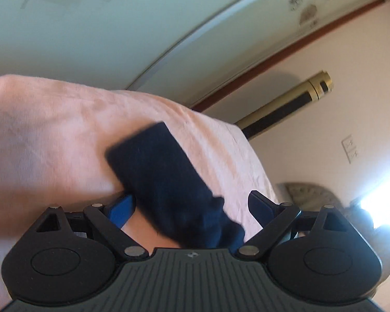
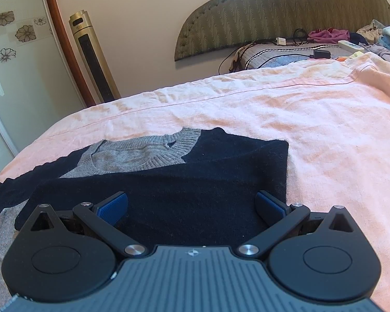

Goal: Fold small clothes
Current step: 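Grasp the other navy sleeve with the left gripper and fold it across the body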

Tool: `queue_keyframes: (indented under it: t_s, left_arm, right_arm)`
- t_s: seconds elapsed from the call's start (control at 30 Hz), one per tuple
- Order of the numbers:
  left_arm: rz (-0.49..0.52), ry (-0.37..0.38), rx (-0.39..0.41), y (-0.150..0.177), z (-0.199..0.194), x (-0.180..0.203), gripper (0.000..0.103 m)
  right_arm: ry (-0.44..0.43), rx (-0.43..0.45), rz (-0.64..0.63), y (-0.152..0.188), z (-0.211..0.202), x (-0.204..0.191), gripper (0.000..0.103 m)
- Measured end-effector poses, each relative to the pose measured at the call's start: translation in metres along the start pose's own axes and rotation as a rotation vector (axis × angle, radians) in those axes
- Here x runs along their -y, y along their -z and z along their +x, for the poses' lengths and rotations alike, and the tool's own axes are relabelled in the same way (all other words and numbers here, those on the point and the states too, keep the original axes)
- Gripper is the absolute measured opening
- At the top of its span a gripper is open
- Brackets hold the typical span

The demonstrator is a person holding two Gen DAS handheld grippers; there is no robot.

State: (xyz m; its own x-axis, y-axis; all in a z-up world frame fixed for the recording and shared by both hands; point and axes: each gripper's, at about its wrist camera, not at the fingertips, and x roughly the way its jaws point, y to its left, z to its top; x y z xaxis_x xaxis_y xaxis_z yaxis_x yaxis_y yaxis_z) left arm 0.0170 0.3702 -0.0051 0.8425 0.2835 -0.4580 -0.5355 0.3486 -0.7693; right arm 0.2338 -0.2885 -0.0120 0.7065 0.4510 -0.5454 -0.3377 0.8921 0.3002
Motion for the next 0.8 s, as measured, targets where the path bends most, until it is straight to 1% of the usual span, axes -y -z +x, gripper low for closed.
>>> queue_keyframes:
  t_s: [0.07,0.1,0.13,0.17,0.2,0.23,0.3,0.33,0.4,0.43,0.47,0.5,0.57,0.6,0.63,0.67,0.7,0.73,0.77,0.8]
  left_arm:
    - [0.001,-0.006,0.003,-0.004,0.009,0.003,0.093]
    - [0.016,-0.025,0.007,-0.003,0.015,0.006,0.086]
    - [0.035,-0.049,0.003,-0.002,0.020,0.009,0.065]
    - [0.057,-0.076,-0.001,-0.002,0.025,0.011,0.051]
    - [0.081,-0.113,-0.003,-0.002,0.030,0.011,0.027]
    - [0.093,-0.143,-0.003,-0.004,0.034,0.010,0.009]
    - [0.082,-0.149,0.000,-0.008,0.037,0.009,0.007]
    - [0.085,-0.164,0.001,-0.007,0.037,0.013,0.007]
    - [0.149,-0.217,0.030,-0.001,0.033,0.034,0.006]
    - [0.208,-0.219,0.058,0.008,0.027,0.050,0.006]
    - [0.262,-0.198,0.068,0.019,0.024,0.067,0.006]
    - [0.327,-0.161,0.070,0.037,0.018,0.089,0.006]
    - [0.480,-0.023,0.050,0.083,0.007,0.137,0.006]
    - [0.549,0.054,0.027,0.110,0.002,0.159,0.006]
    - [0.616,0.146,-0.018,0.142,-0.004,0.180,0.006]
    - [0.661,0.228,-0.076,0.169,-0.007,0.195,0.006]
    - [0.703,0.313,-0.163,0.201,-0.009,0.208,0.007]
    - [0.736,0.358,-0.244,0.230,-0.008,0.215,0.007]
    - [0.770,0.385,-0.329,0.257,-0.004,0.219,0.007]
    - [0.815,0.405,-0.436,0.286,0.004,0.221,0.008]
  right_arm:
    - [-0.002,0.001,0.003,0.000,0.000,0.000,0.103]
    - [-0.002,0.002,0.004,0.000,0.000,0.000,0.103]
    - [-0.002,0.002,0.004,0.000,0.000,0.000,0.103]
    - [-0.002,0.002,0.004,0.000,0.001,0.000,0.103]
    - [-0.002,0.002,0.004,0.000,0.000,0.000,0.103]
    - [-0.002,0.002,0.004,0.000,0.001,0.000,0.103]
    - [-0.003,0.003,0.006,0.000,0.000,0.000,0.103]
    - [-0.004,0.005,0.007,0.001,0.000,0.000,0.103]
    - [-0.006,0.007,0.011,0.001,0.000,-0.001,0.103]
    - [-0.006,0.008,0.014,0.001,0.001,-0.001,0.103]
    - [-0.006,0.009,0.014,0.001,0.001,-0.001,0.103]
    - [-0.005,0.009,0.014,0.001,0.001,-0.001,0.103]
    - [-0.006,0.009,0.015,0.001,0.001,-0.001,0.103]
    - [-0.008,0.010,0.017,0.001,0.001,-0.001,0.103]
    - [-0.011,0.012,0.021,0.001,0.001,-0.001,0.103]
    - [-0.015,0.014,0.027,0.001,0.001,0.001,0.103]
    - [-0.020,0.016,0.034,0.001,0.001,0.001,0.103]
    - [-0.025,0.019,0.041,0.001,0.000,0.003,0.103]
    - [-0.030,0.021,0.047,0.001,0.000,0.003,0.103]
    - [-0.036,0.024,0.056,0.001,0.000,0.005,0.103]
